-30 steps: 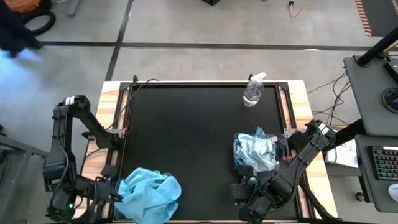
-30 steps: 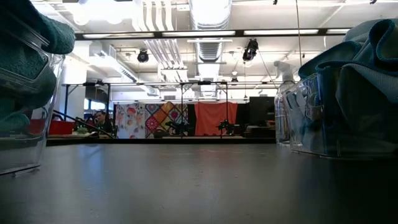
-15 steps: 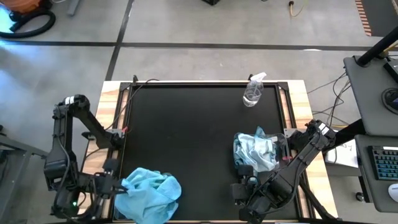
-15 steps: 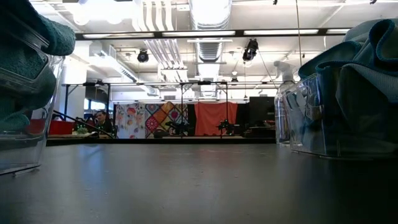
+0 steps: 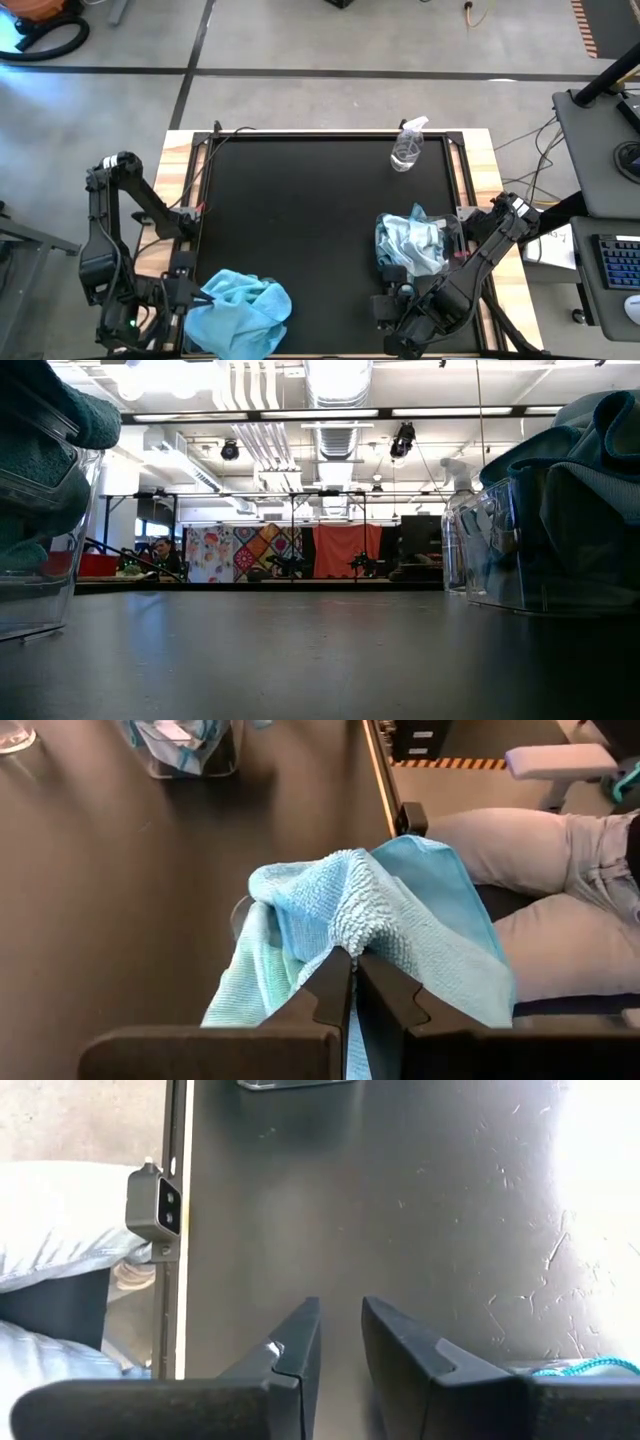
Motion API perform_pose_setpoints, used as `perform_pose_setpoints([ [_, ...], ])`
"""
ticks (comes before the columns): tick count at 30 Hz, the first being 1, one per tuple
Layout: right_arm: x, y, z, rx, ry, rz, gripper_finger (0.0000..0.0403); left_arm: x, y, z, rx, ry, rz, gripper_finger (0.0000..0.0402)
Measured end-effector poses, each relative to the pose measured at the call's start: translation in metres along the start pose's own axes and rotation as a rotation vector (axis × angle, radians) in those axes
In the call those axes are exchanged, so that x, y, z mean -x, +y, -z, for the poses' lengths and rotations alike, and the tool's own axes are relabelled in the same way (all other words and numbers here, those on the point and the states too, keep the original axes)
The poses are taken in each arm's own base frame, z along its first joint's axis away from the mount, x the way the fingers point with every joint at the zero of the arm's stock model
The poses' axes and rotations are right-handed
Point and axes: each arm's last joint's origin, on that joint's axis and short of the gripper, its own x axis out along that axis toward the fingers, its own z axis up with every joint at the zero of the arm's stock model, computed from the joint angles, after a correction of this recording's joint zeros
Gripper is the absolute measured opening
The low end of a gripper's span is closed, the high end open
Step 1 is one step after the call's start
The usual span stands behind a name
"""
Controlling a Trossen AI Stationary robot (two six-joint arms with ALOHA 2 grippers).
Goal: Sort microfiber towel by color & place in baskets
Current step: Put the blue microfiber towel into the left transparent bin
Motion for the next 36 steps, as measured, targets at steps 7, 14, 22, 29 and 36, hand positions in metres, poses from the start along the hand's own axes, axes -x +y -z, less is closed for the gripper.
perform_pose_setpoints([
  [7, 0.0, -0.001, -0.001, 0.0, -0.016, 0.019, 0.0068, 0.0, 0.0, 0.0, 0.032, 0.001, 0.003, 0.0],
  [14, 0.0, 0.0, -0.001, -0.001, -0.019, 0.017, 0.0068, 0.0, -0.005, -0.001, 0.064, 0.037, 0.061, 0.0],
  [22, 0.0, 0.0, -0.001, -0.003, -0.021, 0.015, 0.0068, 0.002, -0.019, -0.009, 0.148, 0.027, 0.223, 0.0],
  [29, 0.0, 0.0, -0.001, -0.003, -0.021, 0.015, 0.0068, 0.001, -0.019, -0.009, 0.147, 0.034, 0.225, 0.0022],
  [36, 0.0, 0.0, -0.001, -0.004, -0.021, 0.014, 0.0068, 0.0, -0.017, -0.01, 0.163, 0.04, 0.211, 0.0069],
])
